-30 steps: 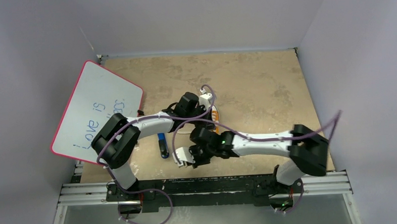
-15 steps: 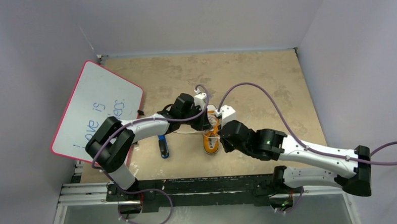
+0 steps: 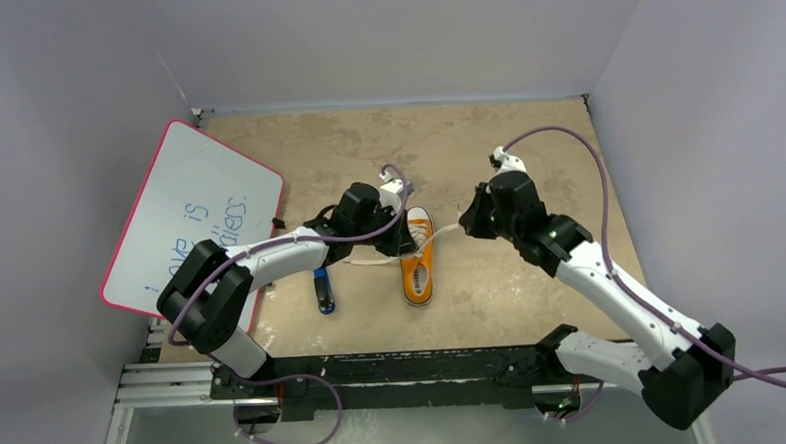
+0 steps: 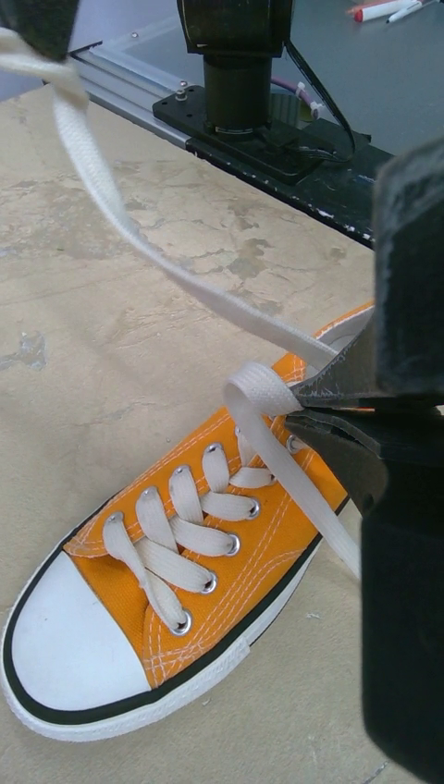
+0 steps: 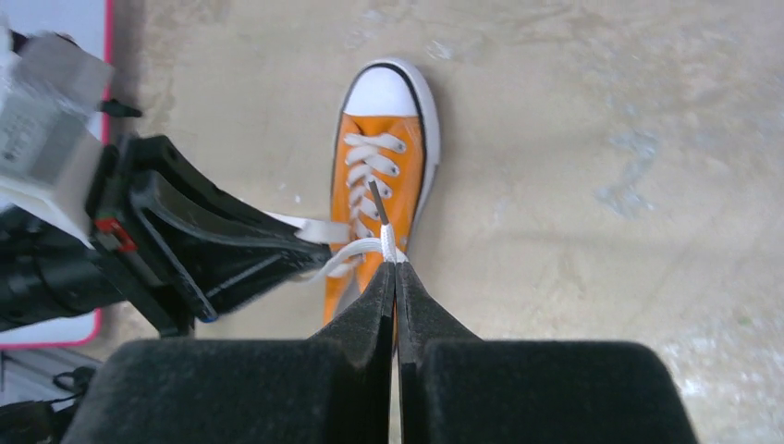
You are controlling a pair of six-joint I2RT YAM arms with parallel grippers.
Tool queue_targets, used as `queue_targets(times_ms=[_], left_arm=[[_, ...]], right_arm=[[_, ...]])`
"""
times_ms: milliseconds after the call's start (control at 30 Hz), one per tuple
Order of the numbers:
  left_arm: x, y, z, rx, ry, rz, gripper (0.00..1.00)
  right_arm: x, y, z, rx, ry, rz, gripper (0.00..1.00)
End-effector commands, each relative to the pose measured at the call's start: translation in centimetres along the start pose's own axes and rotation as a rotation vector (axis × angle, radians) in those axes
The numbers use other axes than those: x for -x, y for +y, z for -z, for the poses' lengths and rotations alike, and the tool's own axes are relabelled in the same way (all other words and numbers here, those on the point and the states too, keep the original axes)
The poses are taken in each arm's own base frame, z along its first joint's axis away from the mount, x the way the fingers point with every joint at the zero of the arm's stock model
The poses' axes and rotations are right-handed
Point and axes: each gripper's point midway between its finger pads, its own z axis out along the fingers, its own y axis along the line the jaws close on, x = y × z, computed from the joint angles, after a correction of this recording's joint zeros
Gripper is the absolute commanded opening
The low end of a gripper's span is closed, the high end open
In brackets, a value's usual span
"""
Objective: Tie the shoes
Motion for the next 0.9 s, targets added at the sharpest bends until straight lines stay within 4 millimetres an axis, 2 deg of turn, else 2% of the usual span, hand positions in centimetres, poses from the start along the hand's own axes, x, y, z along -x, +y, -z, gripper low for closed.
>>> queue_targets(times_ms=[0,133,167,267,333,467,633,667,767,867], left_arm=[[1.2,-0.5,0.9,-0.003,-0.050,0.001,0.00],[1.5,-0.7,0.9,-0.010,-0.064,0.012,0.00],[1.6,-0.8,0.8,-0.014,-0.065,0.012,0.00],[2.1,-1.2,0.8,-0.027,-0.072,0.012,0.00],[2.6,-1.5,0.8,-0.039,-0.083,0.011,0.00],[2.8,-1.9,1.0,-0.054,-0.078,0.008,0.00],[3.0,-1.9,1.2,-0.052,-0.072,-0.004,0.00],[3.1,-1.9,1.2,-0.051,-0.076,-0.005,0.00],[3.6,-1.7,1.2,-0.040,-0.084,0.003,0.00],[4.0,-1.6,1.1,-0.026,-0.094,0.024,0.00]], right_arm=[[4.2,4.7,-1.3,0.239,-0.013,0.037,0.00],[5.3,4.0,-3.6,0.281,0.053,-0.047,0.00],[5.1,4.1,-4.0,0.302,0.090,-0.053,0.00],[3.4,2.4,-5.2,0.244,0.231,-0.037,0.00],[2.9,1.9,-5.4,0.268,0.260,-0.065,0.00],[3.7,2.3,-6.2,0.436,0.292,-0.139,0.00],[2.7,1.6,-7.4,0.403,0.419,-0.112,0.00],[2.4,1.2,-7.6,0.380,0.431,-0.112,0.00],[1.6,-1.8,-8.9,0.224,0.448,-0.140,0.00],[1.2,-4.0,-9.3,0.117,0.474,-0.109,0.00]])
